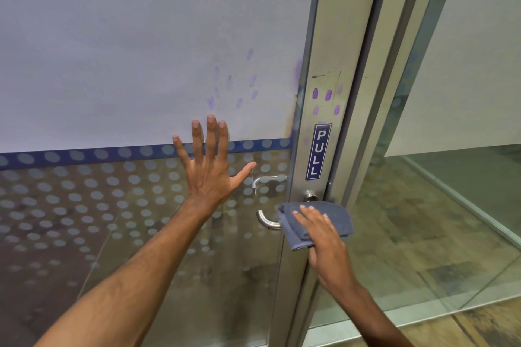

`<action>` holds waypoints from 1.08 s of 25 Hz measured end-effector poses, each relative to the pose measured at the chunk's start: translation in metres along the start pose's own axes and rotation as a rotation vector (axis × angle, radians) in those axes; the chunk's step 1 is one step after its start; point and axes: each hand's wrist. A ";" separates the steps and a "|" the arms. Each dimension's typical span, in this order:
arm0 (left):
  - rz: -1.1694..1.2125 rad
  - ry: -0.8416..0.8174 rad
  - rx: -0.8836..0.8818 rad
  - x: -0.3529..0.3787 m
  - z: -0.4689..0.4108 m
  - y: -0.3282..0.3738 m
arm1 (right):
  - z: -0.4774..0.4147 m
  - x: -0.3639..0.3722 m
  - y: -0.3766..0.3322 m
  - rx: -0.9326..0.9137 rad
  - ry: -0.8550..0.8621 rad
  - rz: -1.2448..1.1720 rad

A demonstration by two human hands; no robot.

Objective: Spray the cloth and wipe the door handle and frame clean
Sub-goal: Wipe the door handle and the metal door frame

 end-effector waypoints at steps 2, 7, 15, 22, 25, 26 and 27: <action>0.000 -0.006 -0.005 -0.001 0.000 0.000 | -0.009 -0.009 0.014 0.001 -0.041 -0.119; 0.012 -0.042 -0.012 -0.005 -0.001 0.000 | -0.012 0.002 0.011 0.183 0.117 -0.359; 0.021 -0.054 -0.016 -0.005 -0.001 0.002 | -0.016 0.002 0.013 0.733 0.404 -1.120; 0.018 -0.033 -0.010 -0.001 -0.001 0.002 | -0.022 0.000 -0.001 0.276 0.080 -0.178; 0.017 -0.033 -0.009 0.000 0.000 0.001 | -0.029 -0.009 0.005 0.136 -0.127 0.086; 0.018 -0.034 -0.009 0.000 0.000 0.001 | -0.031 -0.011 0.007 0.122 -0.135 0.113; 0.018 -0.037 -0.009 0.000 0.000 0.001 | -0.033 -0.010 0.008 0.138 -0.090 0.074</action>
Point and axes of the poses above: each hand's wrist, its own z-axis away from the middle knuckle, its own x-axis out of the palm, y = z × x, and after that the axes turned 8 degrees about -z, right-handed
